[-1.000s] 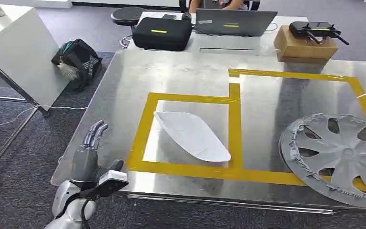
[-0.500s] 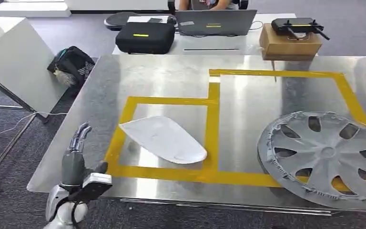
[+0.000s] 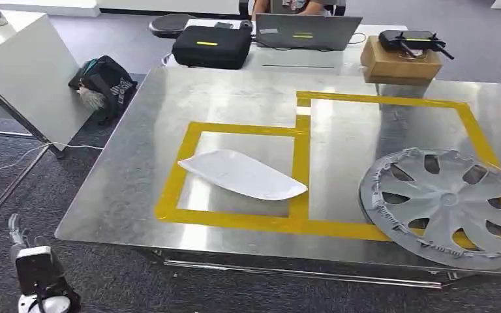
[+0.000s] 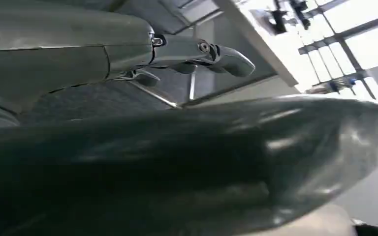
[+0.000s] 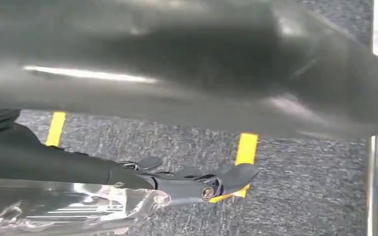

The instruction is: Take the parts from the cabinet and place them on the table.

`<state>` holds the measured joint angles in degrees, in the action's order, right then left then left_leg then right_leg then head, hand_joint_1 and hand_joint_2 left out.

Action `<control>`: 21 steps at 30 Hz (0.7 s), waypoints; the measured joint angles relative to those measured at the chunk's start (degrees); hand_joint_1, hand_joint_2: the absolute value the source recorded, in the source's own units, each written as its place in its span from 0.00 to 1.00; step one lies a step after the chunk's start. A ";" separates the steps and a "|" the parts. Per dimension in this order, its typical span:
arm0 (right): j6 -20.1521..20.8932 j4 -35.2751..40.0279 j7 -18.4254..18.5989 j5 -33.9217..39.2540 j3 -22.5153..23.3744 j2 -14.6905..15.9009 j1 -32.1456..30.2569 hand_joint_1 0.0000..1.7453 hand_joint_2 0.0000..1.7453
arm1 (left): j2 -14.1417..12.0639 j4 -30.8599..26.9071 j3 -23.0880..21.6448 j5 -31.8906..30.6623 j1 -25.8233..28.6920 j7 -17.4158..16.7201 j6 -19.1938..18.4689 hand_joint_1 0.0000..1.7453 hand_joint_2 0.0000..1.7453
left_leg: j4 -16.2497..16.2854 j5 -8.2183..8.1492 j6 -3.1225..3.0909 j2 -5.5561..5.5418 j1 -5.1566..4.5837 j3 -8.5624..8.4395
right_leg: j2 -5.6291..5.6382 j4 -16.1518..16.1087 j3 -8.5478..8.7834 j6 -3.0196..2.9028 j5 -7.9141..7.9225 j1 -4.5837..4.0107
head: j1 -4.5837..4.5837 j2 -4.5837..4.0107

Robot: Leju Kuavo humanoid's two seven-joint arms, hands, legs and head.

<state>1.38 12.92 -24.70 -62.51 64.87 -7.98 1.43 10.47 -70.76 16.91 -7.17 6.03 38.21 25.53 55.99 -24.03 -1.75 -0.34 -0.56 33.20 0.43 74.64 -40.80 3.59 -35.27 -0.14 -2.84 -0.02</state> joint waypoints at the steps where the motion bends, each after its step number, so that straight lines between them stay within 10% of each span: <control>1: -0.02 0.00 0.00 -0.09 0.13 0.00 0.03 0.00 0.00 | 0.04 0.62 1.00 0.00 0.05 0.00 0.04 0.00 0.00 | 0.01 0.56 0.14 -0.25 0.01 0.69 | 0.00 1.49 0.24 0.12 0.00 0.03 | 0.04 0.00; 4: -0.11 0.00 0.00 -0.15 0.20 0.00 0.02 0.00 0.00 | 0.15 2.30 3.37 0.00 -0.05 0.00 0.37 0.00 0.00 | 0.04 2.08 0.65 -1.33 0.09 2.42 | 0.26 -7.91 7.94 -0.04 5.33 0.13 | 0.04 0.00; 6: -0.13 0.00 0.00 -0.29 0.24 0.00 0.26 0.00 0.00 | 0.20 3.21 4.24 -0.39 -0.29 0.02 1.02 0.00 0.00 | 0.20 3.12 1.34 -2.25 -0.06 3.49 | 3.74 -17.86 15.21 -0.52 4.14 0.31 | 0.02 0.00; 10: -0.04 0.00 0.09 -0.35 0.64 -0.11 0.20 0.00 0.00 | 0.05 5.52 5.60 -0.90 -0.83 0.02 1.49 0.00 0.00 | -0.25 5.46 2.69 -4.41 0.15 3.84 | 1.88 -18.15 13.57 -2.07 5.22 0.11 | -0.07 0.02; 12: 0.09 0.00 0.13 -0.48 0.83 -0.26 0.45 0.00 0.00 | -0.04 7.80 6.74 -0.31 -1.09 0.02 1.12 0.00 0.00 | 2.16 0.96 3.35 -1.83 0.23 4.91 | 0.62 -18.39 12.70 -3.34 6.36 0.34 | 0.54 0.02; 14: 0.00 0.00 0.13 -0.66 1.12 -0.26 0.35 0.00 0.00 | -0.09 9.98 7.72 0.00 -1.87 0.02 0.70 0.00 0.00 | 10.67 -5.81 4.06 -0.61 0.55 7.45 | -0.81 -18.35 11.91 -3.53 7.48 0.31 | 0.72 0.02; 16: -0.26 0.00 0.11 -0.68 1.23 -0.26 0.29 0.00 0.00 | -0.26 12.76 8.96 0.11 -2.49 0.02 0.44 0.00 0.00 | 18.00 -8.16 4.64 -0.37 0.93 8.75 | -2.29 -18.23 10.17 -3.42 8.76 0.32 | 0.72 0.02; 19: -0.29 0.00 0.09 -0.96 1.33 -0.31 0.41 0.00 0.00 | -1.09 19.58 11.96 0.26 -3.58 0.02 -0.48 0.00 0.00 | 11.64 -3.03 4.97 0.47 1.41 2.48 | -4.23 -18.09 8.03 -2.92 10.18 0.44 | 0.70 0.00; 21: -0.26 0.00 0.15 -0.98 1.55 -0.35 0.41 0.00 0.00 | -1.38 22.00 13.14 0.24 -4.05 0.02 -0.74 0.00 0.00 | 1.60 -2.80 5.02 4.43 1.34 -5.06 | -5.28 -17.84 7.46 -2.24 10.75 0.18 | 0.81 0.02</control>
<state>1.11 12.92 -24.55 -63.49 66.42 -8.33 1.83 9.09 -48.76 30.06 -6.93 1.98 38.23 24.79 57.59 -26.83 3.27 4.09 0.78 28.14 -4.85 56.80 -33.34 1.34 -24.52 0.04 -2.03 0.00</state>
